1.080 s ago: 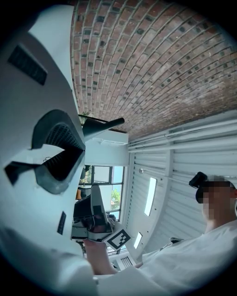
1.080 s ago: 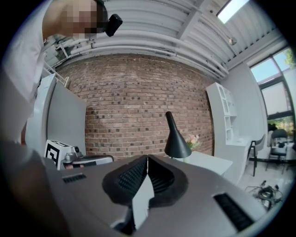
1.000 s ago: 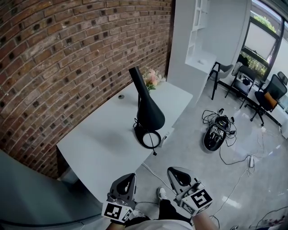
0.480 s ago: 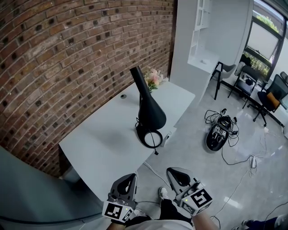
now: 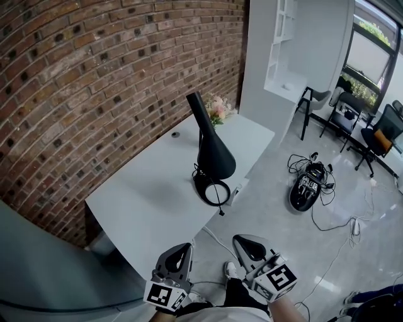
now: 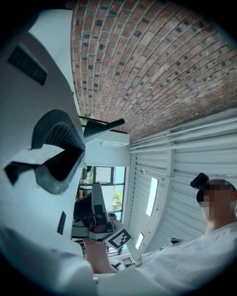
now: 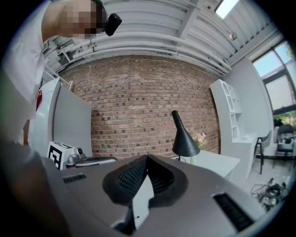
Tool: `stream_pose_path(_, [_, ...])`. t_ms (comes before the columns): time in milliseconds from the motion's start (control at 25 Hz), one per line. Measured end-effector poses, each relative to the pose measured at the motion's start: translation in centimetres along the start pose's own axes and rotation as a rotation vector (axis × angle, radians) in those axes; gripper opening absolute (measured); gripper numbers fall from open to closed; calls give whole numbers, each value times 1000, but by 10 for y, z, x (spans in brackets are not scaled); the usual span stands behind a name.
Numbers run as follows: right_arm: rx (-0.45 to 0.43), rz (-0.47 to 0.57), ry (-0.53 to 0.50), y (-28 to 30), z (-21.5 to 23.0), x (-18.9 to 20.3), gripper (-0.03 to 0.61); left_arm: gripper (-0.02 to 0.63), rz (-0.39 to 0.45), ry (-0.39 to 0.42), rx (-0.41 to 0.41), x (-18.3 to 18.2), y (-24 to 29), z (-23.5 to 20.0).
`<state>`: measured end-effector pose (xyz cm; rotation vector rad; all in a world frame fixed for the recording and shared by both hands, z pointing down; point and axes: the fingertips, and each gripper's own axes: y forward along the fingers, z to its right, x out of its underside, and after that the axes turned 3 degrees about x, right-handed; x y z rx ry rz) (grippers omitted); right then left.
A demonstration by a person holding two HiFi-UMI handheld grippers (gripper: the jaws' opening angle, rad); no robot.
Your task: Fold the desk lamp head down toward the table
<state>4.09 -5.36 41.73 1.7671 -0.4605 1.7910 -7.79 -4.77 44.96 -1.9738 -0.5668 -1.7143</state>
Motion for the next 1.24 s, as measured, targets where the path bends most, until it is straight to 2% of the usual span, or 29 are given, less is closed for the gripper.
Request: stream_pose_path(1240, [7,-3,-24,1,-5,-5,17,8,14,4,6,-6,-1,-3])
